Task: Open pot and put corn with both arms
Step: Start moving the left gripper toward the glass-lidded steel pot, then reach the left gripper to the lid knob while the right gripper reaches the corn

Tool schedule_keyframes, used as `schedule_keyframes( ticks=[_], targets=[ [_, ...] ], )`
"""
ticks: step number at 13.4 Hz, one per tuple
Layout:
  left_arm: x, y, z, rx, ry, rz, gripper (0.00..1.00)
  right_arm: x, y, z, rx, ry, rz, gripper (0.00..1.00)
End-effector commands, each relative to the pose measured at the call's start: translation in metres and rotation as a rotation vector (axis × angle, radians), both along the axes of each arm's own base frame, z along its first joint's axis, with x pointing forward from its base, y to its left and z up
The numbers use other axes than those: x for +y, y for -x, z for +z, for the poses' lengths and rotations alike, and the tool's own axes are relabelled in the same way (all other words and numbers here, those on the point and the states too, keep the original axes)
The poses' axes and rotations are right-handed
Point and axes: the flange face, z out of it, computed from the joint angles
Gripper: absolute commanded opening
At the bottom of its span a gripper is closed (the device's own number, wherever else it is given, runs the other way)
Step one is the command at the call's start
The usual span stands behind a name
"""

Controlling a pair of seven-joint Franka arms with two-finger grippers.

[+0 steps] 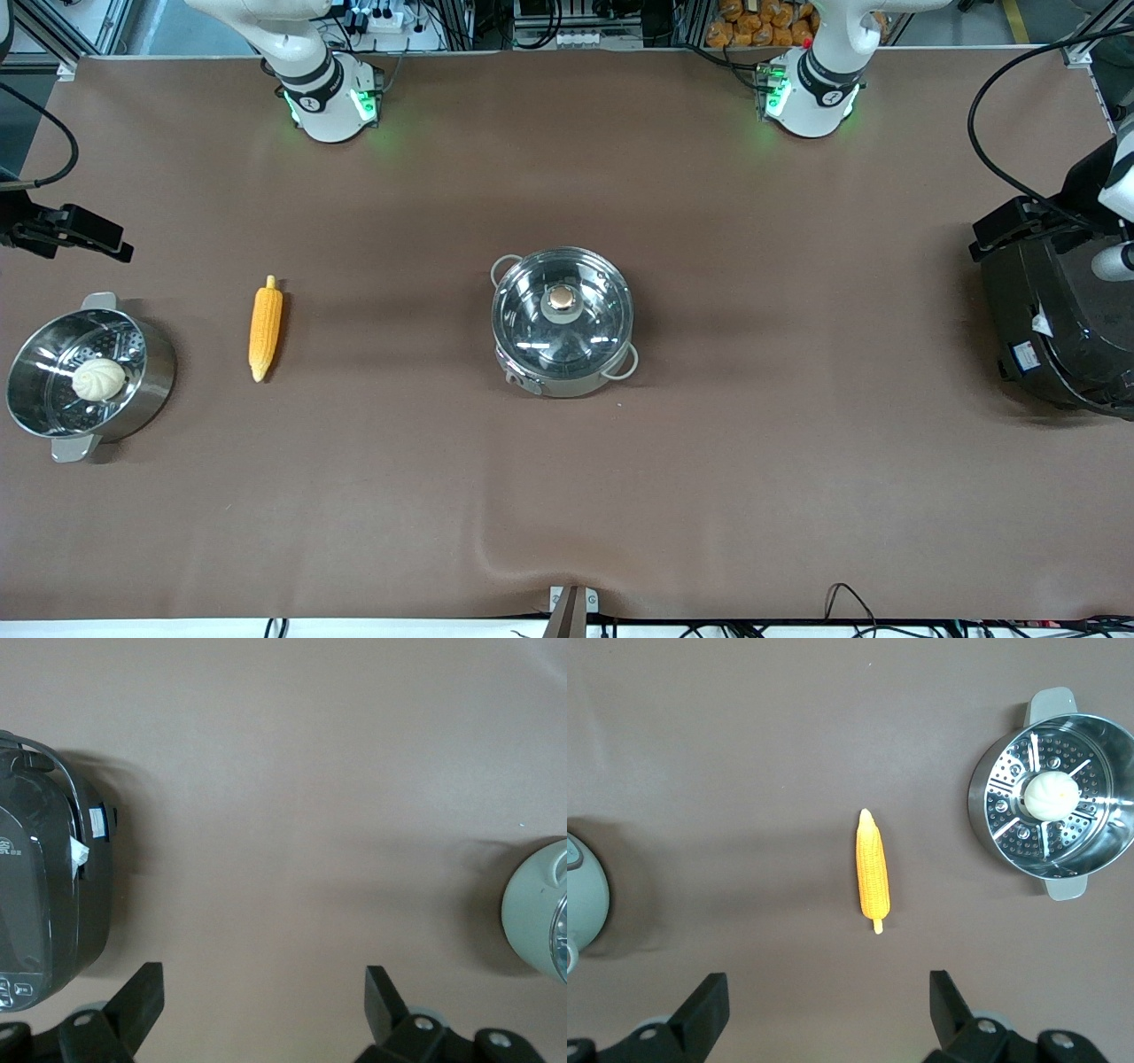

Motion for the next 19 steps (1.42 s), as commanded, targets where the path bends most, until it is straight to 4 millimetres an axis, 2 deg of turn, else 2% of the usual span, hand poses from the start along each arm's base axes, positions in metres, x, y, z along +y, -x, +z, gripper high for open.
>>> schedule_keyframes(
  ticks=[1, 5, 9, 11, 12, 16, 17, 19],
  targets=[
    [-0.010, 0.004, 0.004, 0.006, -0.054, -0.044, 1.00, 0.000, -0.004, 0.003, -0.010, -0.008, -0.017, 1.00],
    [-0.013, 0.005, 0.004, 0.013, -0.042, -0.048, 1.00, -0.001, -0.001, 0.005, -0.004, -0.007, -0.017, 1.00],
    [-0.038, 0.010, -0.002, 0.058, -0.012, -0.074, 1.00, 0.001, 0.000, 0.007, 0.002, -0.007, -0.017, 1.00],
    [-0.052, 0.007, 0.008, 0.036, -0.009, -0.089, 1.00, 0.006, 0.000, 0.007, 0.003, -0.010, -0.017, 1.00],
    [-0.054, 0.005, 0.006, 0.035, -0.009, -0.092, 1.00, 0.006, 0.001, 0.007, 0.001, -0.009, -0.011, 1.00],
    [-0.123, 0.003, -0.012, 0.035, -0.005, -0.022, 1.00, 0.002, 0.010, 0.015, 0.013, -0.005, -0.012, 1.00],
    [-0.142, 0.005, -0.013, 0.020, -0.001, 0.002, 1.00, 0.000, 0.009, 0.009, 0.018, -0.004, -0.015, 1.00],
    [-0.207, 0.016, -0.029, 0.025, 0.015, 0.092, 1.00, -0.002, 0.000, -0.030, 0.008, 0.005, -0.018, 1.00]
  ],
)
